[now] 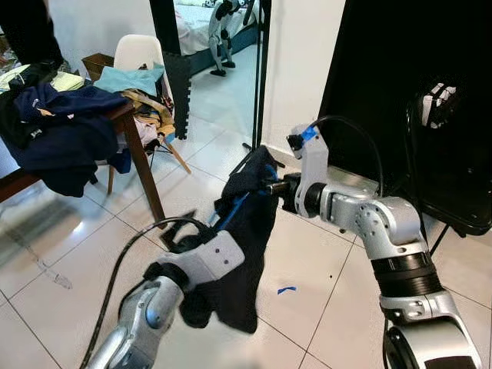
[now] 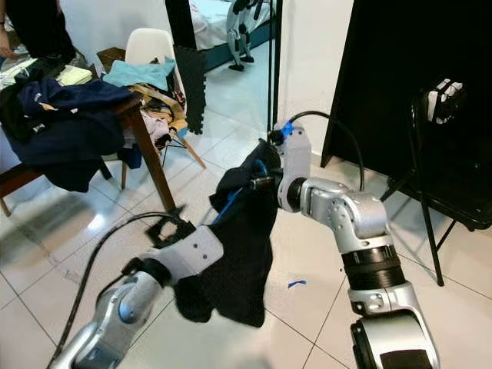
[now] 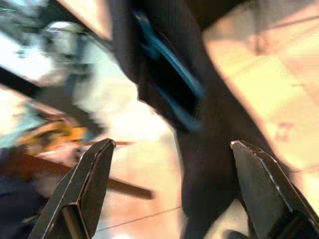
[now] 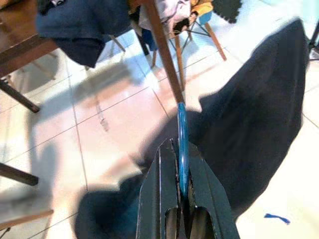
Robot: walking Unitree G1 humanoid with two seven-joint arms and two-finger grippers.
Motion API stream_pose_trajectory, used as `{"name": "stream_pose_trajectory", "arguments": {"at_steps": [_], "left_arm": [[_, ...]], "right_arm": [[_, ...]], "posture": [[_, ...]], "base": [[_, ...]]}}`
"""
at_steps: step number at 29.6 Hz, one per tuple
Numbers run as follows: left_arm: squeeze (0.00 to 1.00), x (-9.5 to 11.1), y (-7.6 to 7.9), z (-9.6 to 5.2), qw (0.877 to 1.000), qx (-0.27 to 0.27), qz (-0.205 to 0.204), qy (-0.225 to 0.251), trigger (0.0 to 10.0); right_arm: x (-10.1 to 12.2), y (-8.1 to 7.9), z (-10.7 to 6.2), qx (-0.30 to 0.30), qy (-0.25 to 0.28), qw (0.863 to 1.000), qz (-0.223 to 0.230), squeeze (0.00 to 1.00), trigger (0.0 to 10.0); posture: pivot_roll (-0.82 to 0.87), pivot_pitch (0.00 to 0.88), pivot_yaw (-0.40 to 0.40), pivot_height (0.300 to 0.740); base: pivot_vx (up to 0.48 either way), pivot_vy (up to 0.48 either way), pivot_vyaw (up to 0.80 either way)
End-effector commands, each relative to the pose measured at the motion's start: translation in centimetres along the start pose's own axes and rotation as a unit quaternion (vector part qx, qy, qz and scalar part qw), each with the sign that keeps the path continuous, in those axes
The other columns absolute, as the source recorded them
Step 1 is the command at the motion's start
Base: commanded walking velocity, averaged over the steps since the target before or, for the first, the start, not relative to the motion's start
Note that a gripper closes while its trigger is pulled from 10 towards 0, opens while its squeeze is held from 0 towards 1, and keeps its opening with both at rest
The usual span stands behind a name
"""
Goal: Hang hanger
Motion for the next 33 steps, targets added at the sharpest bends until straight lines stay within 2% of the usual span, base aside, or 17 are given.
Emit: {"name": "stream_pose_trajectory", "arguments": {"at_steps": [1,2,3,4,5,7,13,14,16,17,18,20,21,23,24,27,33], "left_arm": [[0.0,-0.1,1.8,-0.3,0.998,-0.049,-0.029,-0.007,10.0],[0.0,-0.4,3.8,-0.8,0.993,-0.107,-0.05,-0.022,10.0],[0.0,-0.4,3.8,-0.8,0.993,-0.107,-0.05,-0.022,10.0],[0.0,-0.7,4.8,-1.2,0.988,-0.139,-0.059,-0.033,10.0],[0.0,-0.7,4.8,-1.2,0.988,-0.139,-0.059,-0.033,10.0],[0.0,-1.7,5.8,-1.8,0.981,-0.18,-0.048,-0.06,10.0],[0.0,-2.0,6.0,-2.0,0.979,-0.189,-0.046,-0.066,10.0],[0.0,-2.0,5.3,-1.9,0.981,-0.179,-0.047,-0.067,10.0],[0.0,-2.0,5.3,-1.9,0.981,-0.179,-0.047,-0.067,10.0],[0.0,-1.9,4.0,-1.6,0.985,-0.15,-0.049,-0.065,10.0],[0.0,-1.9,4.0,-1.6,0.985,-0.15,-0.049,-0.065,10.0],[0.0,-1.0,-1.5,-0.6,0.998,-0.024,-0.033,-0.038,10.0],[0.0,-0.5,-3.1,-0.5,0.999,0.012,-0.03,-0.028,10.0],[0.0,-0.5,-3.1,-0.5,0.999,0.012,-0.03,-0.028,10.0],[0.0,0.1,-4.2,-0.5,0.999,0.038,-0.035,-0.014,10.0],[0.0,0.9,-4.9,-0.6,0.998,0.052,-0.045,0.001,10.0],[0.0,1.2,-5.1,-0.7,0.997,0.063,-0.047,0.014,10.0]], "right_arm": [[1.7,0.2,0.0,-0.009,0.034,0.999,-0.01,0.0,0.0],[2.4,0.5,0.0,-0.011,0.056,0.998,0.018,0.0,0.0],[2.4,0.5,0.0,-0.011,0.056,0.998,0.018,0.0,0.0],[3.1,0.6,0.0,-0.006,0.077,0.995,0.057,0.0,0.0],[3.1,0.6,0.0,-0.006,0.077,0.995,0.057,0.0,0.0],[4.9,0.3,-0.1,0.026,0.126,0.981,0.148,0.0,0.0],[5.5,0.2,-0.2,0.037,0.141,0.976,0.165,0.0,0.0],[5.2,-0.2,-0.3,0.051,0.131,0.982,0.125,0.0,0.0],[5.2,-0.2,-0.3,0.051,0.131,0.982,0.125,0.0,0.0],[4.4,-0.3,-0.4,0.054,0.107,0.99,0.073,0.0,0.0],[4.4,-0.3,-0.4,0.054,0.107,0.99,0.073,0.0,0.0],[2.6,-0.2,-1.0,0.065,0.053,0.995,-0.054,0.0,0.0],[2.2,-0.1,-1.1,0.067,0.042,0.993,-0.083,0.0,0.0],[2.2,-0.1,-1.1,0.067,0.042,0.993,-0.083,0.0,0.0],[2.0,-0.1,-1.2,0.072,0.037,0.991,-0.109,0.0,0.0],[2.2,-0.1,-1.4,0.077,0.041,0.989,-0.117,0.0,0.0],[3.2,-1.0,-2.0,0.105,0.065,0.986,-0.111,0.0,0.0]], "posture": [[-0.05,0.068,-0.012,0.74],[-0.05,0.068,-0.011,0.74],[-0.05,0.068,-0.011,0.74],[-0.05,0.07,-0.009,0.74],[-0.05,0.07,-0.009,0.74],[-0.05,0.07,-0.009,0.74],[-0.05,0.069,-0.008,0.74],[-0.05,0.069,-0.007,0.74],[-0.05,0.069,-0.007,0.74],[-0.05,0.07,-0.009,0.74],[-0.05,0.07,-0.009,0.74],[-0.05,0.069,-0.012,0.74],[-0.05,0.069,-0.012,0.74],[-0.05,0.069,-0.012,0.74],[-0.04,0.069,-0.011,0.74],[-0.04,0.068,-0.012,0.74],[-0.04,0.066,-0.008,0.74]], "base": [[0.0,0.0,0.0],[0.0,0.0,0.0],[0.0,0.0,0.0],[0.0,0.0,0.0],[0.0,0.0,0.0],[0.0,0.0,0.0],[0.0,0.0,0.0],[0.0,0.0,0.0],[0.0,0.0,0.0],[0.0,0.0,0.0],[0.0,0.0,0.0],[0.0,0.0,0.0],[0.0,0.0,0.0],[0.0,0.0,0.0],[0.0,0.0,0.0],[0.0,0.0,0.0],[0.0,0.0,0.0]]}}
Point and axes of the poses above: a point about 5 cm out from each wrist's last joint towards the gripper, its own z axis pointing out of the wrist towards the gripper, its own x axis along the axis of the wrist's last joint, y = z × x, the point moved 5 cm from there along z, pointing out of the wrist towards the gripper, and after that the axes turned 10 degrees about -z, right-handed, at the moved point
